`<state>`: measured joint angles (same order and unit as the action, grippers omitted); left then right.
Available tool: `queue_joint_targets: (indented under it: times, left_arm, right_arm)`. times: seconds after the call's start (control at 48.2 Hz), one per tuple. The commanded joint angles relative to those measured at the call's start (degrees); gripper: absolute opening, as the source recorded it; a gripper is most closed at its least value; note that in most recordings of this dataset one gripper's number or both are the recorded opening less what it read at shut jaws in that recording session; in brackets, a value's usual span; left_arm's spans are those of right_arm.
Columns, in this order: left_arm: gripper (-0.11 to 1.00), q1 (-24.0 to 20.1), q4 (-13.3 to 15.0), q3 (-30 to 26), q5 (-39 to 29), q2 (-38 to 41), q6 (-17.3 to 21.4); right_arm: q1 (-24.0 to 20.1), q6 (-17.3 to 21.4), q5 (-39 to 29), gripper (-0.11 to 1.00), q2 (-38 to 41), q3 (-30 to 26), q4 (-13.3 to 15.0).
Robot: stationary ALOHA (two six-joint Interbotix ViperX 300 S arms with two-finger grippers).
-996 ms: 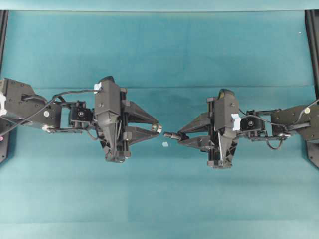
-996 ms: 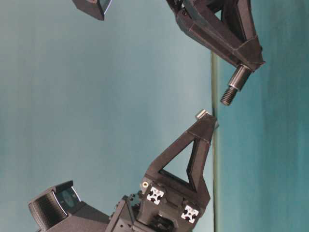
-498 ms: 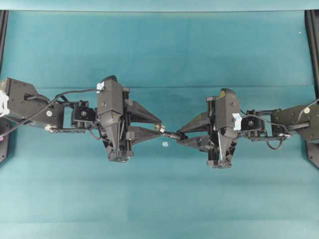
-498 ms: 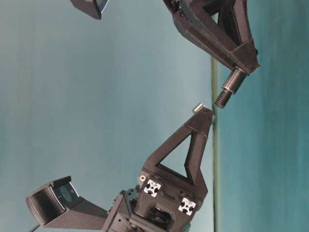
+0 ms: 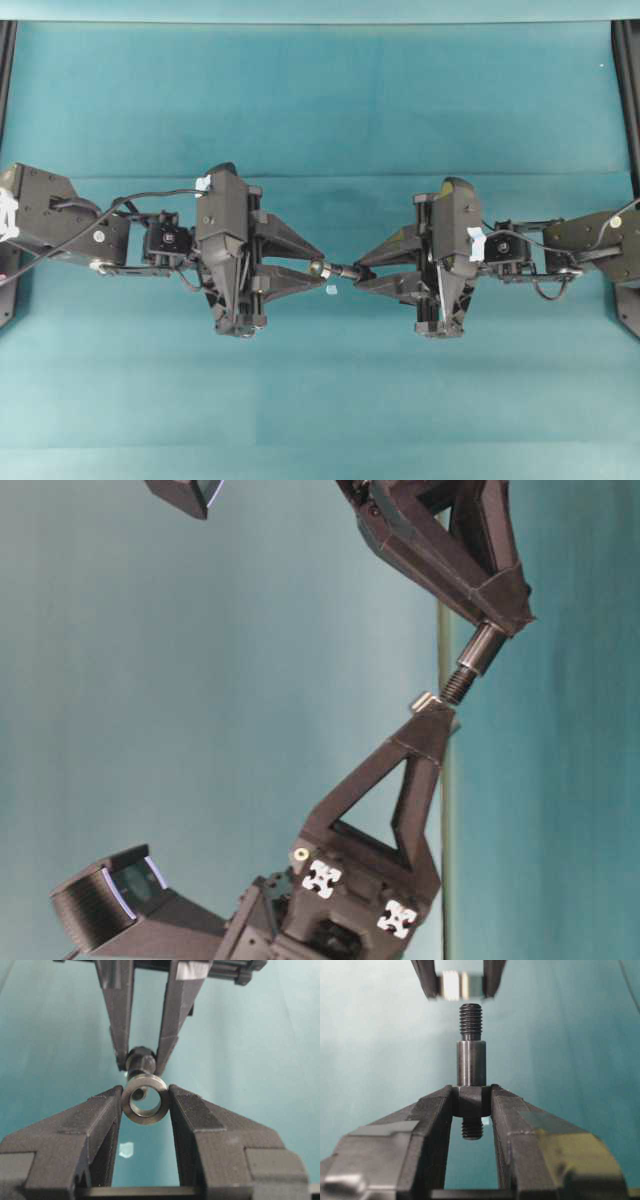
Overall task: Insert the washer onto the shaft with both hands.
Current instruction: 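Align washer over shaft's upper thread and push it down onto the shaft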
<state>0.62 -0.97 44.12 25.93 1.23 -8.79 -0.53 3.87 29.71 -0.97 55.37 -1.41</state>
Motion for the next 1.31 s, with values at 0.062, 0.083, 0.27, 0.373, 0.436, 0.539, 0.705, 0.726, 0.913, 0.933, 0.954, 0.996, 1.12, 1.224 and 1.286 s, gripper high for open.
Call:
queue_joint_targets:
  times: [0.062,0.083,0.27,0.373,0.436,0.539,0.705,0.726,0.913,0.933,0.954,0.996,1.12,1.224,1.286]
  left_arm:
    - [0.36,0.00,-0.09,-1.49,0.53,0.44,-0.09]
    - [0.36,0.00,-0.09,-1.58,0.62,0.53,-0.09]
    - [0.36,-0.35,-0.18,-2.02,0.62,0.97,-0.09]
    - [0.36,-0.62,-0.09,-2.11,0.62,1.05,-0.09]
    - [0.36,-0.70,-0.18,-2.11,0.62,1.05,-0.09]
    - [0.36,-0.70,-0.09,-2.11,0.44,1.14,-0.09]
    - [0.36,-0.70,-0.09,-2.20,0.26,1.41,0.00]
    - [0.36,-0.70,-0.09,-2.20,0.26,1.49,-0.09]
    - [0.36,-0.70,-0.09,-3.78,-0.53,3.16,0.00]
    - [0.36,-0.70,-0.18,-4.04,-0.88,3.34,0.09]
    - [0.36,-0.70,-0.18,-4.31,-1.14,3.60,0.18]
    - [0.36,-0.70,-0.18,-5.19,-1.67,4.13,0.53]
    - [0.36,-0.70,-0.18,-7.03,-2.55,5.19,0.88]
    - [0.36,-0.62,-0.09,-7.82,-2.55,5.80,0.88]
    - [0.36,-0.53,-0.18,-7.91,-2.72,5.98,0.88]
  right_arm:
    - [0.18,0.62,1.05,0.00,-0.26,-0.70,-0.35]
    - [0.18,0.62,1.14,0.00,-0.26,-0.70,-0.26]
    - [0.18,0.70,1.05,0.00,-0.26,-0.70,-0.35]
    - [0.18,0.70,1.05,0.00,-0.26,-0.70,-0.26]
    - [0.18,0.70,1.05,0.00,-0.26,-0.70,-0.35]
    - [0.18,0.62,0.88,0.00,-0.26,-0.70,-0.26]
    - [0.18,0.62,0.88,0.00,-0.26,-0.70,-0.35]
    - [0.18,0.62,0.88,0.00,-0.26,-0.70,-0.35]
    - [0.18,0.62,0.79,0.00,-0.09,-0.97,-0.26]
    - [0.26,0.62,0.79,0.00,-0.09,-1.05,-0.26]
    - [0.26,0.53,0.79,0.00,0.00,-1.05,-0.26]
    - [0.26,0.62,0.70,0.00,0.00,-1.23,-0.26]
    - [0.26,0.53,0.62,0.00,0.18,-1.49,-0.26]
    - [0.26,0.53,0.53,0.00,0.18,-1.49,-0.35]
    - [0.26,0.44,0.53,0.00,0.18,-1.58,-0.26]
